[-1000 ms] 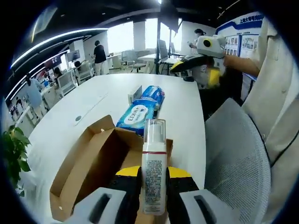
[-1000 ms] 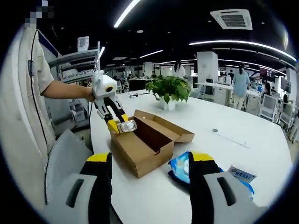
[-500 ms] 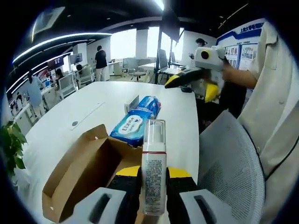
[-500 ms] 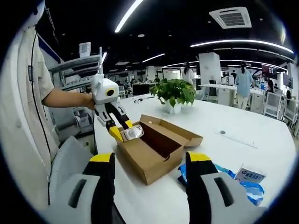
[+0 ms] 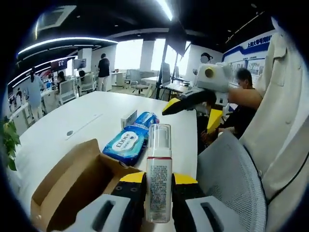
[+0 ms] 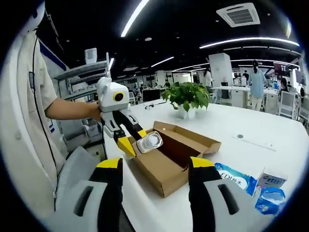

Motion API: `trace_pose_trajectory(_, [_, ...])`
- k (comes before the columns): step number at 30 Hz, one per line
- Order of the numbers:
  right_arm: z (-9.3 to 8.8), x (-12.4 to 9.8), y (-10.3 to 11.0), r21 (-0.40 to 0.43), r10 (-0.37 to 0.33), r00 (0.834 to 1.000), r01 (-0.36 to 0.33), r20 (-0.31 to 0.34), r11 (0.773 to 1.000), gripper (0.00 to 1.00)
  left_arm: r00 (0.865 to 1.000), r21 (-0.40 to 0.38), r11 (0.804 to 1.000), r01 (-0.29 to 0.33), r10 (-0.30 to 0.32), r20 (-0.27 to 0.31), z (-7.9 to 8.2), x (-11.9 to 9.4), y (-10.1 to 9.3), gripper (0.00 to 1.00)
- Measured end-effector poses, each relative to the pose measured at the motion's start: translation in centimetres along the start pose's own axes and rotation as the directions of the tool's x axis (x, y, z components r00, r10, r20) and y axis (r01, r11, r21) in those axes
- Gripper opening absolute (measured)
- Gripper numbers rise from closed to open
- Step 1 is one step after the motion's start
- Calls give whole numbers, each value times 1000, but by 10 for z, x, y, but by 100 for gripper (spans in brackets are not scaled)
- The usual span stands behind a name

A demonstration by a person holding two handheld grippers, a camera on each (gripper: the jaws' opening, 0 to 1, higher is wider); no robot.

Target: Operate the shoe box by opening the lid, removing the specified soft item, and placing it in the target area until the item is outside and the box remains undamaged.

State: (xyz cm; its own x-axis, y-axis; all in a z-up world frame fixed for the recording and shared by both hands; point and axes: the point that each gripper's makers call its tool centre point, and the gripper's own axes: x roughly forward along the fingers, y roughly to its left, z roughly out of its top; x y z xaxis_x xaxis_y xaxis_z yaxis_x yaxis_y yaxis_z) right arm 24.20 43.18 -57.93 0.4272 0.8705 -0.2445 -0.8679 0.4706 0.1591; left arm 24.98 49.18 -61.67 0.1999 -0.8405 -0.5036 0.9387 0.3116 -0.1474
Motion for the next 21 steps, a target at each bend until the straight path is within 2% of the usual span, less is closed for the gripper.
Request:
trace_pose_trajectory(16, [6, 14, 8, 78, 26, 999, -30, 43, 996, 41, 992, -40, 998, 51, -46, 118, 14, 16, -18, 20])
trace_pose_trajectory(21, [3, 19, 12, 102, 40, 998, -44, 47, 994, 38, 991, -31, 998, 55, -51, 120, 10, 20, -23, 20])
